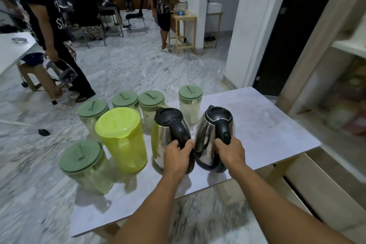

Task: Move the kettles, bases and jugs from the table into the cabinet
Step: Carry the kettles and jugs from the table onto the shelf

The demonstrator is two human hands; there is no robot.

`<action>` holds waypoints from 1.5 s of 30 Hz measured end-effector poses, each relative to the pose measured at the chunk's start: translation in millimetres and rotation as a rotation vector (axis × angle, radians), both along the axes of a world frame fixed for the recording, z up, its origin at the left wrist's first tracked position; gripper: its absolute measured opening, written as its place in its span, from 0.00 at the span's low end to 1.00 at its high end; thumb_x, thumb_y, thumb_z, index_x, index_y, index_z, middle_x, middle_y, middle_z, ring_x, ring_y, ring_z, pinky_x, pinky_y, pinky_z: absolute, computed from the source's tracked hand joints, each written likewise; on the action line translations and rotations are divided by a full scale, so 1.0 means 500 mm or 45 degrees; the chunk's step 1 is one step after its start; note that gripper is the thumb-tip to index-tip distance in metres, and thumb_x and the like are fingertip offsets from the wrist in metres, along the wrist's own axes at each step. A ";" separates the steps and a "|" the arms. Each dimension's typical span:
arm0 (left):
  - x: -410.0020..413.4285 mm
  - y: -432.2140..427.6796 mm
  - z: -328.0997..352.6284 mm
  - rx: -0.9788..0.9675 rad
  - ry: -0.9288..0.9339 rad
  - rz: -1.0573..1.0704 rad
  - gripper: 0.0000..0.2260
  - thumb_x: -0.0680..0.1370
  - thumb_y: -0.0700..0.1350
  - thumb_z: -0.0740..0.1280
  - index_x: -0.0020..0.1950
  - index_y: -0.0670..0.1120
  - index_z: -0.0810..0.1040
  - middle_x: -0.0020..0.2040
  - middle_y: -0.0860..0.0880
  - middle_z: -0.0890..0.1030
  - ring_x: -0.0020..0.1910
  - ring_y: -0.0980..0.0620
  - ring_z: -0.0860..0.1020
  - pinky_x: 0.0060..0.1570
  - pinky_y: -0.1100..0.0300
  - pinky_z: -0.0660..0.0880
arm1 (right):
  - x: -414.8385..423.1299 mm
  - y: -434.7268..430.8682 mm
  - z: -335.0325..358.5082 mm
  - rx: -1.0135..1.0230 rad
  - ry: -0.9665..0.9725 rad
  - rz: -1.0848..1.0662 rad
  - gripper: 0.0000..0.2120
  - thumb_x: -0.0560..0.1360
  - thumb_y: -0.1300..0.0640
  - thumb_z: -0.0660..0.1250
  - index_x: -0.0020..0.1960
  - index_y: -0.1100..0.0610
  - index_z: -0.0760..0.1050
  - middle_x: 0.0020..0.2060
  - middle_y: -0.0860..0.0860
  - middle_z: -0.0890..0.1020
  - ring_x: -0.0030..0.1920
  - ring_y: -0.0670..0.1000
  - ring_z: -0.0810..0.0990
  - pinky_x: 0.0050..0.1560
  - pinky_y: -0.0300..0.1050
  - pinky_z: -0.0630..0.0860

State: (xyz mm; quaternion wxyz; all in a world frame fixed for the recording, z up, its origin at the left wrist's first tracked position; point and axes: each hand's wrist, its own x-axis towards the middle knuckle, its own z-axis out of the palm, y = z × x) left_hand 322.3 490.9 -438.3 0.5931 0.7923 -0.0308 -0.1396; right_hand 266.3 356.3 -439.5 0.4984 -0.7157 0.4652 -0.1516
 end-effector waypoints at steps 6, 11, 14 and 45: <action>-0.080 -0.028 0.056 -0.154 -0.054 -0.125 0.18 0.69 0.61 0.68 0.38 0.46 0.80 0.37 0.48 0.85 0.40 0.45 0.83 0.48 0.45 0.80 | -0.109 -0.013 0.057 -0.095 -0.126 -0.072 0.09 0.72 0.53 0.66 0.47 0.59 0.76 0.41 0.59 0.80 0.42 0.60 0.76 0.38 0.46 0.69; -0.205 -0.060 0.177 -0.416 -0.044 -0.137 0.13 0.78 0.53 0.65 0.44 0.43 0.77 0.35 0.49 0.81 0.34 0.49 0.79 0.44 0.52 0.79 | -0.240 -0.036 0.152 -0.163 -0.290 -0.211 0.08 0.71 0.53 0.67 0.45 0.58 0.77 0.40 0.57 0.81 0.43 0.60 0.77 0.40 0.45 0.70; -0.289 -0.097 0.256 -0.463 -0.115 -0.129 0.12 0.81 0.50 0.61 0.45 0.43 0.75 0.34 0.50 0.77 0.30 0.55 0.74 0.30 0.66 0.73 | -0.339 -0.060 0.234 -0.232 -0.380 -0.328 0.07 0.70 0.54 0.67 0.41 0.58 0.77 0.36 0.55 0.80 0.38 0.57 0.76 0.33 0.43 0.68; -0.982 -0.665 0.666 -0.860 -0.379 -1.157 0.07 0.70 0.47 0.68 0.34 0.46 0.79 0.34 0.44 0.82 0.33 0.47 0.78 0.32 0.60 0.70 | -1.198 -0.312 0.643 -1.061 -0.497 -1.686 0.09 0.69 0.55 0.69 0.31 0.54 0.77 0.27 0.51 0.78 0.30 0.54 0.79 0.36 0.49 0.80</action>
